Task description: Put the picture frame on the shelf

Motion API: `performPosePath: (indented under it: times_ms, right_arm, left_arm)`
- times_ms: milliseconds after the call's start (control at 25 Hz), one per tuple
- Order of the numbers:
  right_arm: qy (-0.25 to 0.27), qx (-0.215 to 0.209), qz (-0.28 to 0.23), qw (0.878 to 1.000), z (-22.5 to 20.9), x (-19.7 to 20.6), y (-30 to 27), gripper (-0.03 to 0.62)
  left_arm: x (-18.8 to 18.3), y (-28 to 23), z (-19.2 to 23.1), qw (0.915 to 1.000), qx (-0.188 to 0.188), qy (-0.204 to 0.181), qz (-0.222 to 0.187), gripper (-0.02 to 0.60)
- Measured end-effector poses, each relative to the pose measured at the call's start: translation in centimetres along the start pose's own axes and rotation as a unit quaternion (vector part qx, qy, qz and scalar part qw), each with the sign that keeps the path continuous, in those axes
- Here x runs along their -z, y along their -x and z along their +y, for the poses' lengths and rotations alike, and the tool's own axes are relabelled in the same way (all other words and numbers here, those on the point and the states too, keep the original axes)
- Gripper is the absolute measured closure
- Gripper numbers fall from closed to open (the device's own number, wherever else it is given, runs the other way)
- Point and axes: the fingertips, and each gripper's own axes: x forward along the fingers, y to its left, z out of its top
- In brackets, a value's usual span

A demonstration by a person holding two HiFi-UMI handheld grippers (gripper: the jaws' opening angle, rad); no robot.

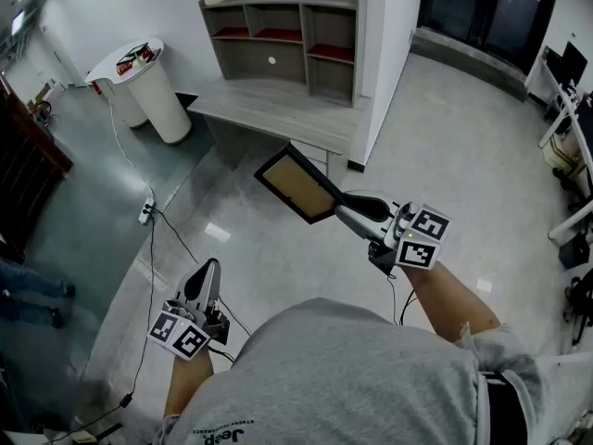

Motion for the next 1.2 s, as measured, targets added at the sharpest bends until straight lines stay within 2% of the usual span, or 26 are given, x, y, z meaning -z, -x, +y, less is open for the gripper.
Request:
performPosePath:
  times_ms: [360,680,880,1200]
  right_arm:
    - [0.003,-0.003,0.002,1.000,0.4,0.1,-0.2,0.513]
    - [-0.028,-0.004,-0.007,1.000,-0.4,0.1,0.6,0.511]
    - [-0.036,-0.001,-0.005,0.999,-1.7,-0.2,2.9,0.511]
    - [-0.052,0.009,-0.002,0.999,-4.6,-1.3,8.0,0.511]
  left_arm:
    - [0.1,0.1,0.0,1.0000,0.002,0.000,0.002,0.569]
    - [0.4,-0.4,-0.3,1.0000,0.002,0.000,0.008,0.569]
    - [0.8,-2.7,-1.9,0.9999,0.008,-0.003,0.010,0.569]
    - [2.2,-6.8,-6.8,0.9996,0.024,0.002,0.014,0.569]
